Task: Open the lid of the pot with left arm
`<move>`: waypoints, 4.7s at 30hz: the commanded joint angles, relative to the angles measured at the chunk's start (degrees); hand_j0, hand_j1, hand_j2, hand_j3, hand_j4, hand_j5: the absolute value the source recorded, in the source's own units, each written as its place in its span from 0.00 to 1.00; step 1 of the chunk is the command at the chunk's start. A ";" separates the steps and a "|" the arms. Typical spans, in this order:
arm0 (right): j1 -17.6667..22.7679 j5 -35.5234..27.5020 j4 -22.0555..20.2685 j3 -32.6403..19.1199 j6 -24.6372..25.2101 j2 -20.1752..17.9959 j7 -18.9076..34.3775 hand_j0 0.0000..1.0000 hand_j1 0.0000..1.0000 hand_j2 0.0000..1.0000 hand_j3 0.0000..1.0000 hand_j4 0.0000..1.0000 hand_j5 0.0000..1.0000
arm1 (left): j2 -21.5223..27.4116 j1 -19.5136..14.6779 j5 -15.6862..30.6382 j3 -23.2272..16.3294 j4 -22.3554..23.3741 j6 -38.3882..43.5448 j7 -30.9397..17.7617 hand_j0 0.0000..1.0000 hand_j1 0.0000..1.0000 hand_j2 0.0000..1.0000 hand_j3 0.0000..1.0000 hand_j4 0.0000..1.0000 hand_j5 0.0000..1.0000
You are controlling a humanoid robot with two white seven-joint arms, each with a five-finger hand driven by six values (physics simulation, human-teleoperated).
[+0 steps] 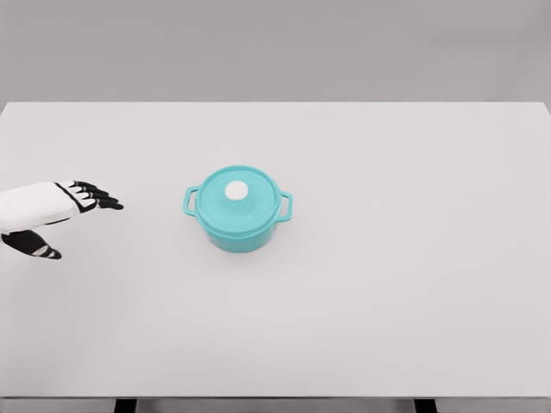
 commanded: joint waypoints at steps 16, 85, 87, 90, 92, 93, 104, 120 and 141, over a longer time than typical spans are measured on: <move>0.70 -0.04 -0.09 0.05 0.00 -0.01 0.02 1.00 1.00 1.00 1.00 1.00 1.00 | -0.85 -4.47 3.46 -0.69 -9.68 0.14 0.02 1.00 1.00 1.00 1.00 1.00 1.00; 0.70 -0.04 0.08 0.05 0.00 -0.01 0.02 1.00 1.00 1.00 1.00 1.00 1.00 | -17.29 -50.54 -4.61 -54.04 -0.72 14.58 0.02 0.80 0.80 0.80 0.80 0.80 0.80; 0.70 -0.04 -0.09 0.05 0.00 -0.01 0.02 1.00 1.00 1.00 1.00 1.00 1.00 | -17.38 -50.54 -4.61 -54.31 -0.72 14.58 0.02 0.74 0.74 0.74 0.74 0.74 0.74; 0.70 -0.04 -0.09 0.05 0.00 -0.01 0.02 1.00 1.00 1.00 1.00 1.00 1.00 | -17.38 -50.54 -5.14 -54.31 -0.72 14.58 0.02 0.73 0.73 0.73 0.73 0.73 0.73; 0.70 -0.04 -0.09 0.05 0.00 -0.01 0.02 1.00 1.00 1.00 1.00 1.00 1.00 | -17.46 -50.54 -5.22 -54.48 -0.72 14.58 0.02 0.73 0.73 0.73 0.73 0.73 0.73; 0.70 -0.04 -0.09 0.05 0.00 -0.01 0.02 1.00 1.00 1.00 1.00 1.00 1.00 | -17.46 -50.54 -5.23 -54.66 -0.72 14.58 0.02 0.73 0.73 0.73 0.73 0.73 0.73; 0.70 -0.04 -0.09 0.05 0.00 -0.01 0.02 1.00 1.00 1.00 1.00 1.00 1.00 | -17.82 -50.54 -5.23 -54.75 -0.72 14.58 0.02 0.63 0.63 0.63 0.63 0.63 0.63; 0.70 -0.04 -0.09 0.05 0.00 -0.01 0.02 1.00 1.00 1.00 1.00 1.00 1.00 | -16.76 -51.68 -5.40 -54.83 -0.72 13.96 0.02 0.45 0.45 0.45 0.45 0.45 0.45; 0.70 -0.04 -0.09 0.05 0.00 -0.01 0.02 1.00 1.00 1.00 1.00 1.00 1.00 | -6.31 -53.79 -7.86 -55.62 -0.72 13.70 0.02 0.44 0.44 0.44 0.44 0.44 0.44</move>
